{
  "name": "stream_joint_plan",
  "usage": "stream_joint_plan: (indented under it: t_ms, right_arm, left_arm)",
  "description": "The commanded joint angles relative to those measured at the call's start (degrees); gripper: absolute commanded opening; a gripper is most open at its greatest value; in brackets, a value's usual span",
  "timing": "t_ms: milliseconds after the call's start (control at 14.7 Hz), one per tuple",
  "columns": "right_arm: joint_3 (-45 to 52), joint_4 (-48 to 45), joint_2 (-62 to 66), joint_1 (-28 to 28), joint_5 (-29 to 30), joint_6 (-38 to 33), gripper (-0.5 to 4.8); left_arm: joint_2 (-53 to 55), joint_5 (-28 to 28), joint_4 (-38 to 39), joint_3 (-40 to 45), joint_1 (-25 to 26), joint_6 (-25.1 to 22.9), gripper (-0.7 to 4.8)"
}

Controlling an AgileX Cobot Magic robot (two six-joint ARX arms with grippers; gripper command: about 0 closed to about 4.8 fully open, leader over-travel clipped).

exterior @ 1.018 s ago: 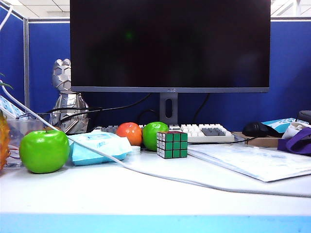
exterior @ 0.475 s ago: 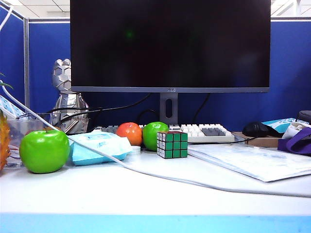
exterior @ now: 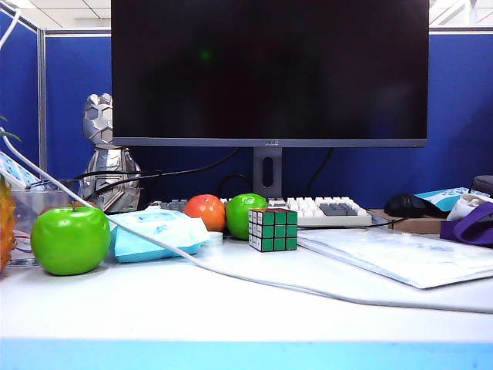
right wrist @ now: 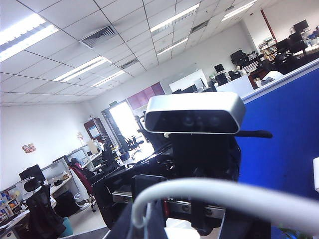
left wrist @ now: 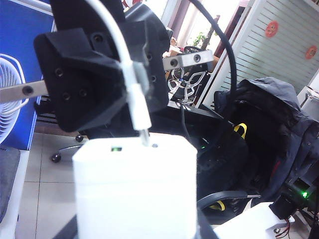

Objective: Pick up the Type-C charging cable and the charging base, insert one end of the Type-C charger into the corresponding slot on the base, and finally place the plugged-in charger back on the table.

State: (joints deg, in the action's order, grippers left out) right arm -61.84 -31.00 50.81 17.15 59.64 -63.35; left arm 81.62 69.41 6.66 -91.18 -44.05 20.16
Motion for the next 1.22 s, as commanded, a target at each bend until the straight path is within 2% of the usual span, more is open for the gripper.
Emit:
stream_joint_plan:
  t_ms: [68,136,204,272,543,611,679,950,1018,1222]
  right_arm:
    - [-0.3,3.3,-0.4,0.2,0.8,3.4,-0.03]
    - [-0.3,4.7,-0.4,0.2,0.7,4.7,-0.03]
    - [-0.3,6.0,-0.3,3.6,-0.2,8.3,-0.03]
    - [-0.3,11.8,-1.5,5.0,-0.5,13.1,-0.03]
    - [-0.3,14.1,-2.6,5.0,-1.8,14.1,-0.03]
    - [-0.3,15.0,-2.9,5.0,-4.5,15.6,-0.03]
    - [-0.3,18.2,-3.1,5.0,-4.0,17.9,-0.03]
    - [-0.3,21.0,-3.1,5.1,-2.6,18.4,-0.03]
    - [-0.3,22.3,-2.9,5.2,-1.4,18.4,-0.03]
    - [-0.3,23.9,-2.9,5.2,0.1,18.5,-0.03]
  left_arm:
    - [-0.3,-1.5,-1.2,-0.2,0.1,0.5,-0.06]
    - [-0.3,-1.7,-1.2,-0.2,0.1,1.5,-0.06]
    - [-0.3,-2.8,-1.2,-0.2,0.2,4.3,-0.06]
    - [-0.3,-0.9,-1.3,-0.2,0.7,3.9,-0.06]
    - [-0.4,-0.1,-1.3,-0.2,1.7,4.0,-0.06]
    - [-0.5,0.0,-1.3,-0.2,1.7,3.8,-0.06]
    - [-0.6,0.0,-2.6,-0.2,1.7,3.8,-0.06]
    - [-0.6,-0.2,-2.9,-0.2,1.6,4.4,-0.06]
    - [-0.6,0.1,-2.4,-0.2,1.6,6.3,-0.06]
    - [-0.6,1.4,-2.4,-0.2,1.6,7.8,-0.06]
